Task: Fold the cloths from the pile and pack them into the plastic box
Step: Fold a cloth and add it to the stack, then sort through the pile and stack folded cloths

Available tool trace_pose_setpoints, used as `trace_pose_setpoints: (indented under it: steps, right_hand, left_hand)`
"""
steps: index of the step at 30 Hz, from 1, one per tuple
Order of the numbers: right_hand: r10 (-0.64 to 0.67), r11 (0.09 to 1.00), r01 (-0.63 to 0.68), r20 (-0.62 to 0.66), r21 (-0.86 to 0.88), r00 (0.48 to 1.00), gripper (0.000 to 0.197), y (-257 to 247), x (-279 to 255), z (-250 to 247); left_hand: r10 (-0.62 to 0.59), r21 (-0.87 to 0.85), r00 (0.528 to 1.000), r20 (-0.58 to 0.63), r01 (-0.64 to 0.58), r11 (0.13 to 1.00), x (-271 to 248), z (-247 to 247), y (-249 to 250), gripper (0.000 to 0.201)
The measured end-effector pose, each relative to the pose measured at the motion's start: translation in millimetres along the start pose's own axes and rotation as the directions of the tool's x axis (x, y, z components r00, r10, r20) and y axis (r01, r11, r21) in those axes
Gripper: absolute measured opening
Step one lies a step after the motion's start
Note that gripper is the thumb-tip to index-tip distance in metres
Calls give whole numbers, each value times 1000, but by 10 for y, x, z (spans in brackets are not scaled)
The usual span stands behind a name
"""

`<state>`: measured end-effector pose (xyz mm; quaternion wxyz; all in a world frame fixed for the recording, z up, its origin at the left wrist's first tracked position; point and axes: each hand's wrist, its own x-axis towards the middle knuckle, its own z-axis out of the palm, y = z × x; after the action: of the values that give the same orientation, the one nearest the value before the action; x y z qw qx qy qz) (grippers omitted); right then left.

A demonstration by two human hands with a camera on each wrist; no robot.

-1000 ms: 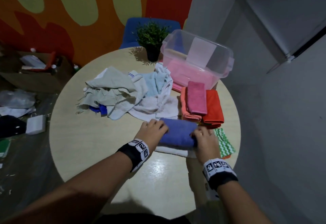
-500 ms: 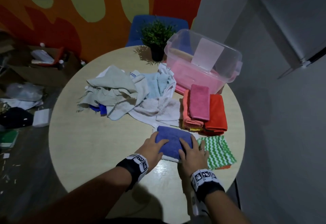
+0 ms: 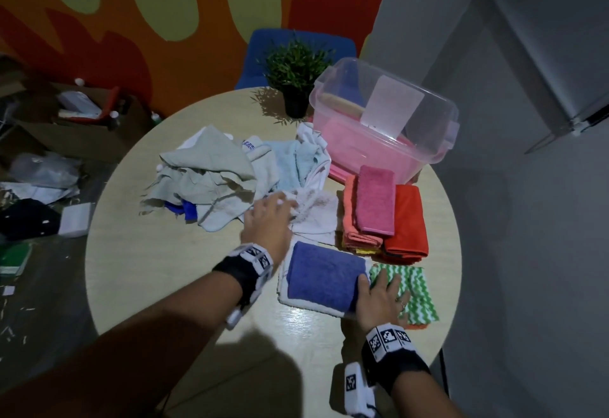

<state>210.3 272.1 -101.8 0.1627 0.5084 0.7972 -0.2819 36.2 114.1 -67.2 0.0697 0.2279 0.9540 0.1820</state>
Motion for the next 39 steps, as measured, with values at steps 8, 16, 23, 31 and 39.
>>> trace_pose_setpoints:
  steps: [8, 16, 23, 31, 39]
  right_hand:
    - [-97, 992, 115, -260, 57, 961, 41, -28, -88, 4]
    - [-401, 860, 481, -356, 171, 844, 15, -61, -267, 46]
    - [-542, 707, 637, -343, 308, 767, 23, -383, -473, -173]
    - [-624, 443, 794, -493, 415, 606, 36, -1174, -716, -783]
    - [-663, 437, 880, -595, 186, 455, 7, -1300, -999, -1167]
  left_hand:
    - [169, 44, 962, 214, -183, 982, 580, -66, -182, 61]
    - [-17, -57, 986, 167, 26, 998, 631, 135, 42, 23]
    - [81, -630, 984, -160, -165, 759, 486, -743, 158, 35]
    - [193, -876, 981, -18, -109, 470, 150, -1241, 139, 39]
    - [100, -678, 982, -162, -184, 711, -60, -1355, -260, 28]
